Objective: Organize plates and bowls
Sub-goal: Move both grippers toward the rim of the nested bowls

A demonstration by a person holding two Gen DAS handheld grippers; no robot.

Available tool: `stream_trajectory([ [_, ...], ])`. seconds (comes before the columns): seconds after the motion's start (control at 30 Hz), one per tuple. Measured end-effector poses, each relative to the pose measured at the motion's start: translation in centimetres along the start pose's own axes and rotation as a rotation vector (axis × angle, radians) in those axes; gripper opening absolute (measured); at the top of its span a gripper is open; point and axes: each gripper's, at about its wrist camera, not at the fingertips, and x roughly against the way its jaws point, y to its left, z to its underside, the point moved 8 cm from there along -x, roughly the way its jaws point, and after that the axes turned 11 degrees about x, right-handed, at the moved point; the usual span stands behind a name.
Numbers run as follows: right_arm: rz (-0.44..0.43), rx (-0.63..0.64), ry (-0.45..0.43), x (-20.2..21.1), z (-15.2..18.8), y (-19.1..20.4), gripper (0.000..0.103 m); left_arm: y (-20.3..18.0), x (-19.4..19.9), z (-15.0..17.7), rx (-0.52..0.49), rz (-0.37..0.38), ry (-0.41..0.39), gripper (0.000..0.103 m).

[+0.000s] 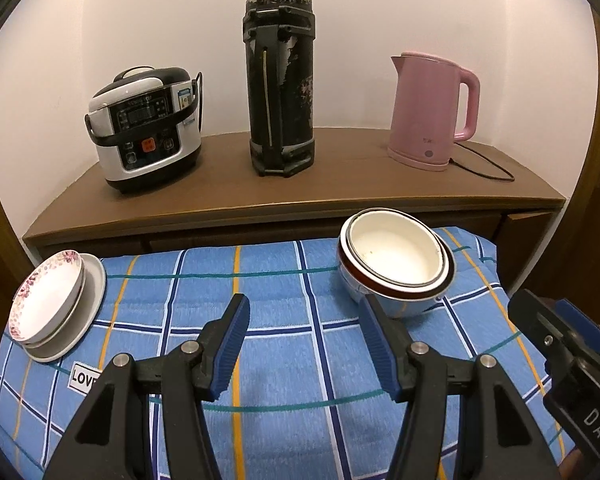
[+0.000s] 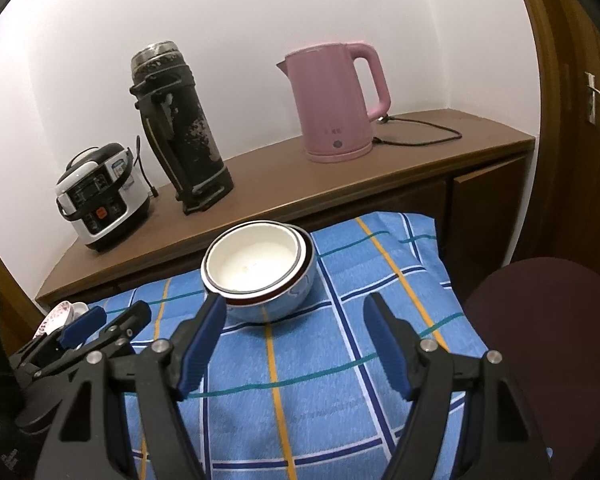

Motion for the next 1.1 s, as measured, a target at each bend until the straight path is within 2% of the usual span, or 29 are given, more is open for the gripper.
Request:
stream_trajectory([
  [0.2, 0.0, 0.003, 0.0, 0.6, 0.4, 0.1, 0.073, -0.1, 0.2, 0.5, 0.001, 0.011, 0.008, 0.059],
  [0.47, 0.003, -0.024, 0.007, -0.6, 0.7, -1.5, 0.074, -0.2, -1.6, 0.2, -0.006, -0.01, 0.016, 0.059],
  [0.73, 0.034, -0.012, -0.007, -1.9, -0.7, -3.7, 0.074, -0.6, -3.7, -0.4, -0.003, -0.01, 0.028, 0.059],
  [0.87, 0.023, 0.018, -0.014, -2.8, -1.4, -3.7, 0.074, -0.9, -4.8, -0.5, -0.002, -0.012, 0.038, 0.059],
  [0.93, 0.018, 0.032, -0.018, -3.3, -1.7, -3.7, 0.079, -0.9, -5.3, -0.6, 0.0, -0.014, 0.044, 0.059],
  [1.1, 0.004, 0.007, -0.005, -4.6, -2.0, -4.4, 0.079, -1.2, -6.1, -0.7, 0.001, -0.011, 0.053, 0.059],
])
